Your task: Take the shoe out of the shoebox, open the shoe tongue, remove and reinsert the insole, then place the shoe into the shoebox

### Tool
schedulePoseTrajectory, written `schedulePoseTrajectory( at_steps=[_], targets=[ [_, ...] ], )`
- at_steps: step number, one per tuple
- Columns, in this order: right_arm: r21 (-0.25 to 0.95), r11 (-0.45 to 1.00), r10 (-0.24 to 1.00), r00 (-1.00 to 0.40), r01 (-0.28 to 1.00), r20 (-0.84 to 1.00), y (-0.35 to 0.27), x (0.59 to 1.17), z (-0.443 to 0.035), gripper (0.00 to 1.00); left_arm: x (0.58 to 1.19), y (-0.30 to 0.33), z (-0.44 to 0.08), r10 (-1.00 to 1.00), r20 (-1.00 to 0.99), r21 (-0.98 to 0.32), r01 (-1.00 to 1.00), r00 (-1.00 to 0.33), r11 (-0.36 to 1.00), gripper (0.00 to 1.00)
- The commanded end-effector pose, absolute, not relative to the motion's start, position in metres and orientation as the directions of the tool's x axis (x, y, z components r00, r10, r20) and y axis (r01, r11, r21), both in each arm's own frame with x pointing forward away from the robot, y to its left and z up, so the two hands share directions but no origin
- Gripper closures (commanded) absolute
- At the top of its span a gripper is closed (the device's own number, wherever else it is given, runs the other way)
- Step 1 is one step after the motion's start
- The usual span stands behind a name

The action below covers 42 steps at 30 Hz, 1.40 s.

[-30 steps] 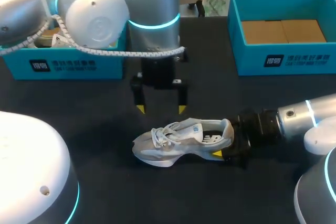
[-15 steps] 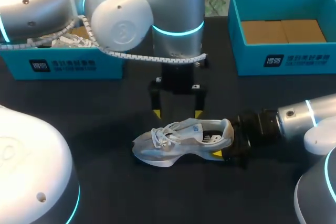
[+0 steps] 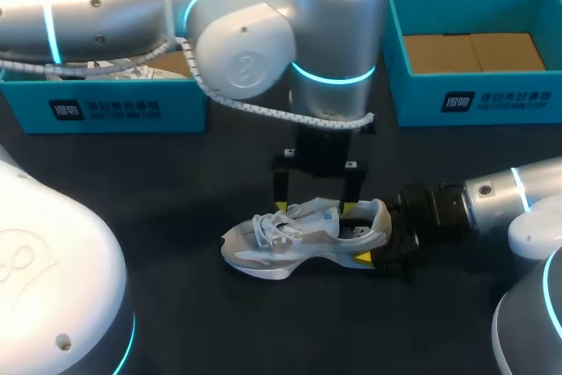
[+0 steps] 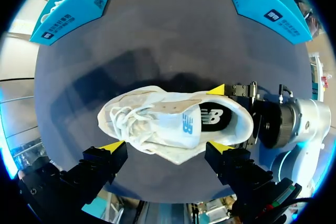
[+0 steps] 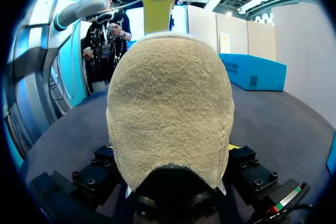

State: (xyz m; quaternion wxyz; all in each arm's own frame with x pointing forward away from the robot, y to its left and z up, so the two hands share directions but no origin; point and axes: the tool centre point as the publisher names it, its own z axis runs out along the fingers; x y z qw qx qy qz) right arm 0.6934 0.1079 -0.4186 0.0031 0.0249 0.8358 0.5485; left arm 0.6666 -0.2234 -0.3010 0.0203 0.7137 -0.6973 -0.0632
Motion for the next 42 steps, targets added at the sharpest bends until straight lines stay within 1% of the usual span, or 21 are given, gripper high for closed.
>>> schedulePoseTrajectory(
  at_steps=[1,20,22,30,31,33,35,37,38,39,40,42],
  targets=[
    [0.915,0.401,0.047,-0.999,0.038,0.021,0.108,0.692,-0.417,1.0,0.67,-0.239,-0.313,-0.994,-0.108,0.126,-0.991,0.024,-0.038,0.0],
    [0.915,0.401,0.047,-0.999,0.038,0.021,0.108,0.692,-0.417,1.0,0.672,-0.243,-0.35,-0.967,-0.249,0.14,-0.986,0.055,-0.092,0.0],
    [0.915,0.401,0.047,-0.999,0.038,0.021,0.108,0.692,-0.417,1.0,0.672,-0.243,-0.354,-0.96,-0.275,0.162,-0.982,0.051,-0.099,0.0],
    [0.915,0.401,0.047,-0.999,0.038,0.021,0.108,0.692,-0.417,1.0,0.67,-0.229,-0.353,-0.945,-0.325,0.177,-0.979,0.036,-0.098,0.0],
    [0.915,0.401,0.047,-0.999,0.038,0.021,0.108,0.692,-0.417,1.0,0.67,-0.227,-0.352,-0.945,-0.326,0.181,-0.979,0.033,-0.096,0.04],
    [0.915,0.401,0.047,-0.999,0.038,0.021,0.108,0.692,-0.417,1.0,0.667,-0.223,-0.347,-0.944,-0.328,0.179,-0.98,0.028,-0.091,0.16],
    [0.915,0.401,0.047,-0.999,0.038,0.021,0.108,0.692,-0.417,1.0,0.666,-0.22,-0.343,-0.945,-0.326,0.175,-0.98,0.029,-0.09,0.24],
    [0.915,0.401,0.047,-0.999,0.038,0.021,0.108,0.692,-0.417,1.0,0.665,-0.217,-0.34,-0.946,-0.322,0.175,-0.98,0.031,-0.092,0.34],
    [0.915,0.401,0.047,-0.999,0.038,0.021,0.108,0.692,-0.417,1.0,0.666,-0.216,-0.339,-0.949,-0.314,0.174,-0.98,0.034,-0.093,0.46],
    [0.915,0.401,0.047,-0.999,0.038,0.021,0.108,0.692,-0.417,1.0,0.666,-0.215,-0.338,-0.95,-0.311,0.174,-0.98,0.036,-0.094,0.52],
    [0.915,0.401,0.047,-0.999,0.038,0.021,0.108,0.692,-0.417,1.0,0.666,-0.213,-0.336,-0.951,-0.306,0.176,-0.98,0.036,-0.094,0.54],
    [0.915,0.401,0.047,-0.999,0.038,0.021,0.108,0.692,-0.417,1.0,0.665,-0.212,-0.334,-0.953,-0.299,0.173,-0.98,0.04,-0.095,0.55]
  ],
)
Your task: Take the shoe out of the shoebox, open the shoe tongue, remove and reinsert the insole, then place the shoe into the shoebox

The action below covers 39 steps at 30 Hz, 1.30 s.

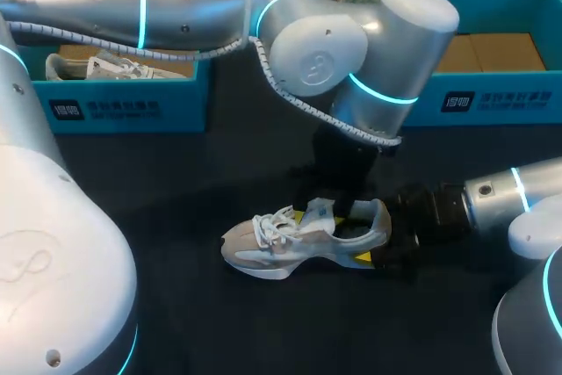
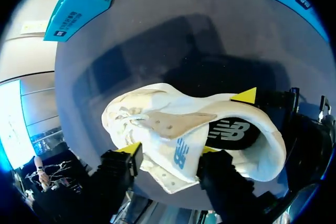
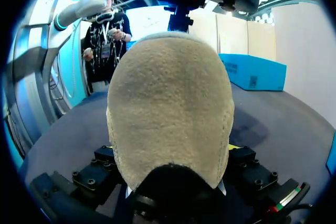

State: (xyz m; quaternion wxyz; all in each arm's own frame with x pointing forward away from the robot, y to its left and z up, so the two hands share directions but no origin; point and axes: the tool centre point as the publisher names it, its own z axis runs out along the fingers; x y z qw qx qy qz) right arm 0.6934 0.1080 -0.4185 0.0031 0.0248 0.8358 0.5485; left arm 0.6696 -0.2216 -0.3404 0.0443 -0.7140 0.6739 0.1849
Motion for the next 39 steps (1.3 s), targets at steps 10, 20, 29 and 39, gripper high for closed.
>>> schedulePoseTrajectory(
  at_steps=[10,20,29,39],
  targets=[
    [0.915,0.401,0.047,-0.999,0.038,0.021,0.108,0.692,-0.417,1.0,0.667,-0.204,-0.32,-0.972,-0.225,0.163,-0.981,0.064,-0.102,0.98],
    [0.915,0.401,0.047,-0.999,0.038,0.021,0.108,0.692,-0.417,1.0,0.669,-0.193,-0.306,-0.993,-0.067,0.175,-0.979,0.098,-0.108,1.0],
    [0.915,0.401,0.047,-0.999,0.038,0.021,0.108,0.692,-0.417,1.0,0.671,-0.178,-0.295,-0.984,0.093,0.215,-0.968,0.149,-0.126,1.0],
    [0.915,0.401,0.047,-0.999,0.038,0.021,0.108,0.692,-0.417,1.0,0.671,-0.163,-0.3,-0.954,0.258,0.211,-0.972,0.154,-0.1,1.0]
  ],
)
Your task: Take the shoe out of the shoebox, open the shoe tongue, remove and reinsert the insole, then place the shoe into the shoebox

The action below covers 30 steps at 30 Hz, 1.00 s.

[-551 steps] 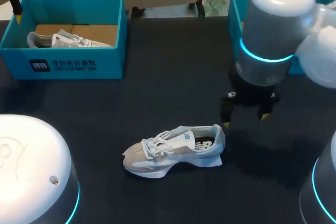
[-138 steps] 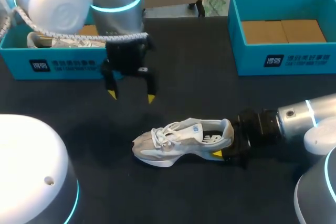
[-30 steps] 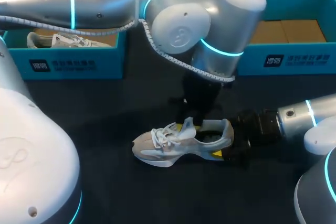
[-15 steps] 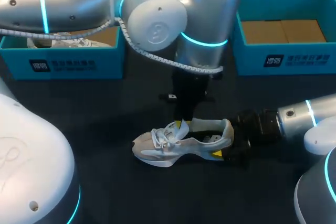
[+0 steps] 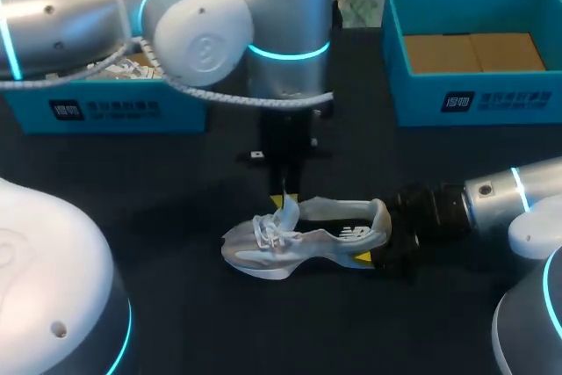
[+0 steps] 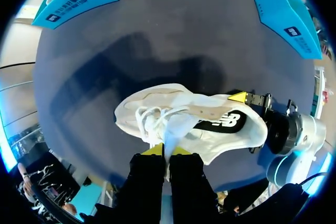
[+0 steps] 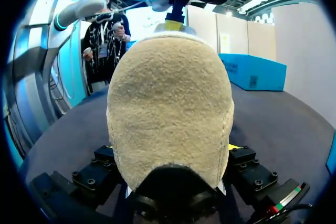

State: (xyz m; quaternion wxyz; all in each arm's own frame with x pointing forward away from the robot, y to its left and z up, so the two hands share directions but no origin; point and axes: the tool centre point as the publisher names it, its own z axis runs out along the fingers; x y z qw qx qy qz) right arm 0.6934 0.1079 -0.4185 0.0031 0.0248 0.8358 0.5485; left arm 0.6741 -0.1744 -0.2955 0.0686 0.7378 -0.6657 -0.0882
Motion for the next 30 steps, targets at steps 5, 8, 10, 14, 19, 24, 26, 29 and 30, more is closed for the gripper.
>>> schedulePoseTrajectory(
  at_steps=[5,8,10,14,19,24,26,29,30],
  targets=[
    [0.915,0.401,0.047,-0.999,0.038,0.021,0.108,0.692,-0.417,1.0,0.668,-0.154,-0.306,-0.936,0.317,0.208,-0.974,0.154,-0.09,1.0],
    [0.915,0.401,0.047,-0.999,0.038,0.021,0.108,0.692,-0.417,1.0,0.668,-0.149,-0.309,-0.929,0.331,0.21,-0.973,0.165,-0.098,1.0],
    [0.915,0.401,0.047,-0.999,0.038,0.021,0.108,0.692,-0.417,1.0,0.668,-0.145,-0.313,-0.928,0.332,0.211,-0.972,0.172,-0.105,1.0],
    [0.915,0.401,0.047,-0.999,0.038,0.021,0.108,0.692,-0.417,1.0,0.667,-0.139,-0.32,-0.93,0.322,0.204,-0.972,0.176,-0.114,1.0],
    [0.915,0.401,0.047,-0.999,0.038,0.021,0.108,0.692,-0.417,1.0,0.668,-0.131,-0.329,-0.929,0.316,0.209,-0.969,0.194,-0.131,1.0],
    [0.915,0.401,0.047,-0.999,0.038,0.021,0.108,0.692,-0.417,1.0,0.671,-0.124,-0.332,-0.927,0.311,0.216,-0.965,0.211,-0.147,1.0],
    [0.915,0.401,0.047,-0.999,0.038,0.021,0.108,0.692,-0.417,1.0,0.671,-0.122,-0.329,-0.927,0.309,0.218,-0.965,0.213,-0.149,1.0],
    [0.915,0.401,0.047,-0.999,0.038,0.021,0.108,0.692,-0.417,1.0,0.67,-0.122,-0.319,-0.927,0.323,0.21,-0.969,0.192,-0.128,0.62],
    [0.915,0.401,0.047,-0.999,0.038,0.021,0.108,0.692,-0.417,1.0,0.669,-0.122,-0.315,-0.927,0.328,0.207,-0.971,0.181,-0.116,0.55]
  ],
)
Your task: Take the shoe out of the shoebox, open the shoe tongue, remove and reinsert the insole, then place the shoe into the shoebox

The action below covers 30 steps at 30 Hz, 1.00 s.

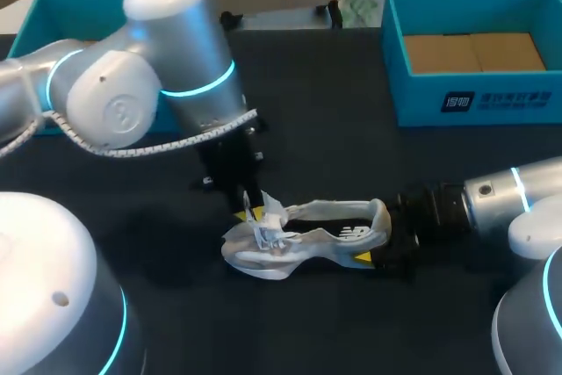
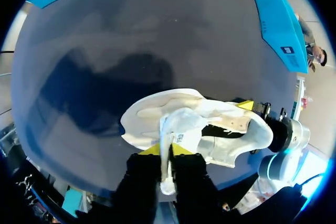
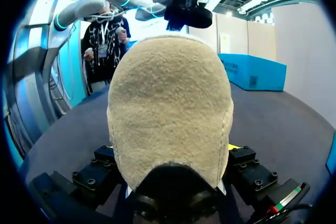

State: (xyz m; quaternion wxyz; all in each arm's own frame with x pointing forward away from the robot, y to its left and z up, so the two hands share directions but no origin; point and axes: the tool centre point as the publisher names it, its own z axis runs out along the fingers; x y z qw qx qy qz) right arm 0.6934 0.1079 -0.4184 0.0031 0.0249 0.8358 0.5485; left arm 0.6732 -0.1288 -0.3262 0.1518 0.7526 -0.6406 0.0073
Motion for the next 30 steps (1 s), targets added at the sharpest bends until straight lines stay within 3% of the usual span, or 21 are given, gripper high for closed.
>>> schedulePoseTrajectory(
  at_steps=[1,4,8,17,20,30],
  targets=[
    [0.915,0.401,0.047,-0.999,0.038,0.021,0.108,0.692,-0.417,1.0,0.669,-0.123,-0.31,-0.926,0.336,0.199,-0.974,0.17,-0.107,0.49],
    [0.915,0.401,0.047,-0.999,0.038,0.021,0.108,0.692,-0.417,1.0,0.665,-0.127,-0.298,-0.928,0.345,0.175,-0.981,0.138,-0.081,0.21],
    [0.915,0.401,0.047,-0.999,0.038,0.021,0.108,0.692,-0.417,1.0,0.663,-0.135,-0.286,-0.929,0.359,0.158,-0.987,0.093,-0.038,0.11],
    [0.915,0.401,0.047,-0.999,0.038,0.021,0.108,0.692,-0.417,1.0,0.669,-0.163,-0.274,-0.934,0.356,0.135,-0.991,0.035,0.014,0.16],
    [0.915,0.401,0.047,-0.999,0.038,0.021,0.108,0.692,-0.417,1.0,0.669,-0.172,-0.265,-0.937,0.35,0.104,-0.993,-0.014,0.054,0.25],
    [0.915,0.401,0.047,-0.999,0.038,0.021,0.108,0.692,-0.417,1.0,0.673,-0.191,-0.23,-0.96,0.24,0.089,-0.981,-0.145,0.171,0.26]
  ],
)
